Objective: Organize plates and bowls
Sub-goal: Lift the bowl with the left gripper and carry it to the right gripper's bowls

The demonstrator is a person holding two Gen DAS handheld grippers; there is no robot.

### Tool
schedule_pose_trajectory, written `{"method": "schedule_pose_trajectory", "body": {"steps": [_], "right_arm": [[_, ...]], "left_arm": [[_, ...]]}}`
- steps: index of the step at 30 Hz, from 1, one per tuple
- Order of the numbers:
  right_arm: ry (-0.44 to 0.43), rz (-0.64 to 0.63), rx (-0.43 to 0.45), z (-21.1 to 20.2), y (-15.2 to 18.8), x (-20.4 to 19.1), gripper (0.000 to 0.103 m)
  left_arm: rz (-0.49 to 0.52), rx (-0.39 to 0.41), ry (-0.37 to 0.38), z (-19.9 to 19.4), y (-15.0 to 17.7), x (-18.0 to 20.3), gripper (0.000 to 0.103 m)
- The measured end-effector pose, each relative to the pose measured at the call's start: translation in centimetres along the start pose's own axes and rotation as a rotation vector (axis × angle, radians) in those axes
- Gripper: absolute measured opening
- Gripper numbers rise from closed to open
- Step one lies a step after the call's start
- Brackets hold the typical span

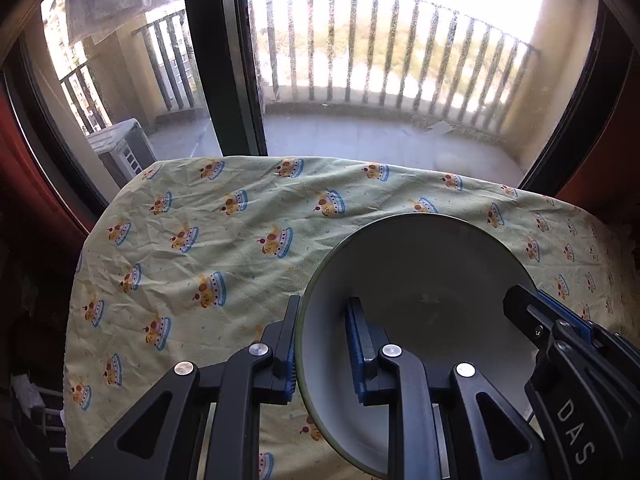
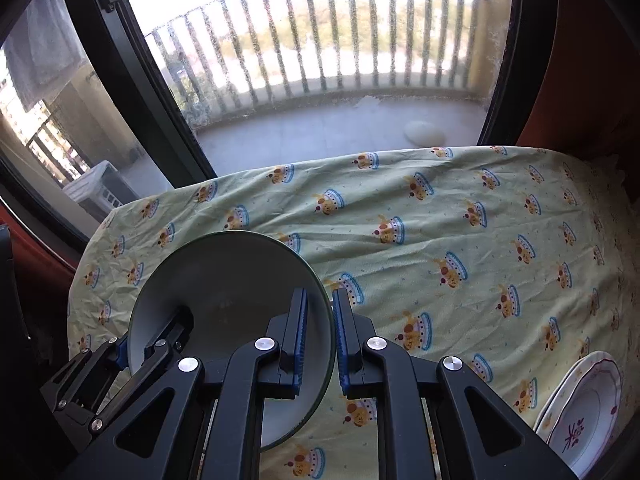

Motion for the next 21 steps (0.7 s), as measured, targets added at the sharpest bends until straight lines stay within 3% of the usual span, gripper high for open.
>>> {"method": "schedule_pose_trajectory", "body": {"steps": [21], "right_arm": [[-0.013, -0.044, 0.075, -9.7, 4.7, 7.8, 0.016]], "left_arm": [[-0.015, 0.059, 0.003, -8.3, 6.2, 7.0, 0.019]]}}
Point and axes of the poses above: each gripper's, at about its wrist camera, not at the fingertips, and z roughly the way its jaws point, x to its right, y to its underside, the point moved 8 cm from there along z, roughly the way its jaws point, and after that the axes turned 2 degrees about -x, right-handed, at the moved point
